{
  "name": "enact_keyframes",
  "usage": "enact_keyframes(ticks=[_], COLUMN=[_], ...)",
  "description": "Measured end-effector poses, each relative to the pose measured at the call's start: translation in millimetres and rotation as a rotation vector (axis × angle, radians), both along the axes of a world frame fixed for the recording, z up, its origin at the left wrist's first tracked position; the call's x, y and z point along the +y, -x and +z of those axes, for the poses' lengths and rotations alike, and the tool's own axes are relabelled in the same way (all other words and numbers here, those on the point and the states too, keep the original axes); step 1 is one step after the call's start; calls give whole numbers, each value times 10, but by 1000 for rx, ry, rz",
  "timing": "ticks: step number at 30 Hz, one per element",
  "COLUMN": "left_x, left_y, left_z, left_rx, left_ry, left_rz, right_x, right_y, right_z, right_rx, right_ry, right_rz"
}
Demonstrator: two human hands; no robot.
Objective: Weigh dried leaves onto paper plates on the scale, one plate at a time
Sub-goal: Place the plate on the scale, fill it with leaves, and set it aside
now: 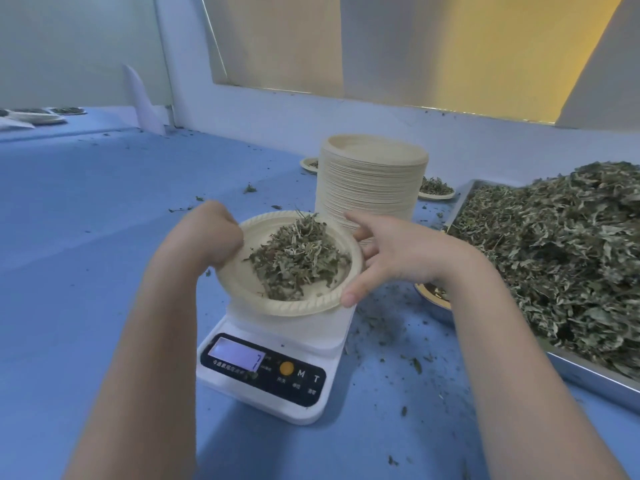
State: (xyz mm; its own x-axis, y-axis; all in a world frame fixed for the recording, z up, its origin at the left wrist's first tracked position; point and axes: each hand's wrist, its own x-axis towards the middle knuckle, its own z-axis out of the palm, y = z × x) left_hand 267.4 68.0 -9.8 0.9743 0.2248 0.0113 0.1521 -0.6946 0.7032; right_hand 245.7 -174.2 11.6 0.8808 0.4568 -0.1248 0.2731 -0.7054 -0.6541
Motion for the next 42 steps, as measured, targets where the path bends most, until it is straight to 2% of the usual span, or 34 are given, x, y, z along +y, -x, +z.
enact_keyframes(ticks=[4,7,9,11,14,18,21,26,28,33,37,42], left_x=[136,277,331,335,315,394,522,492,370,36,-256,-495], left_y=[222,295,313,302,212,-106,-504,-1472,-1885,-2697,-3132,-3476], left_z=[157,306,411,515,640,806,932,1178,1268,1250,962,454], left_rx=[-51,-85,-116,-120,-127,-195,-209,-264,-279,-156,-17,141], left_ry=[303,390,430,510,527,440,418,450,453,657,742,948], left_rz=[89,161,181,176,182,212,208,131,67,32,87,52], right_x=[-1,146,299,454,647,788,853,784,612,212,28,-189], right_y=[87,173,201,154,-21,-274,-668,-1588,-1944,-2653,-3086,-3575], right_z=[79,141,217,324,508,653,750,1053,1177,1203,1032,717], right_rx=[-18,-131,-194,-286,-534,-586,-549,-534,-492,-265,-131,190], right_ry=[-258,-446,-499,-381,-33,110,209,259,211,43,71,-212], right_rz=[-40,-75,-77,-99,-100,-76,-82,-100,-157,-288,-309,-475])
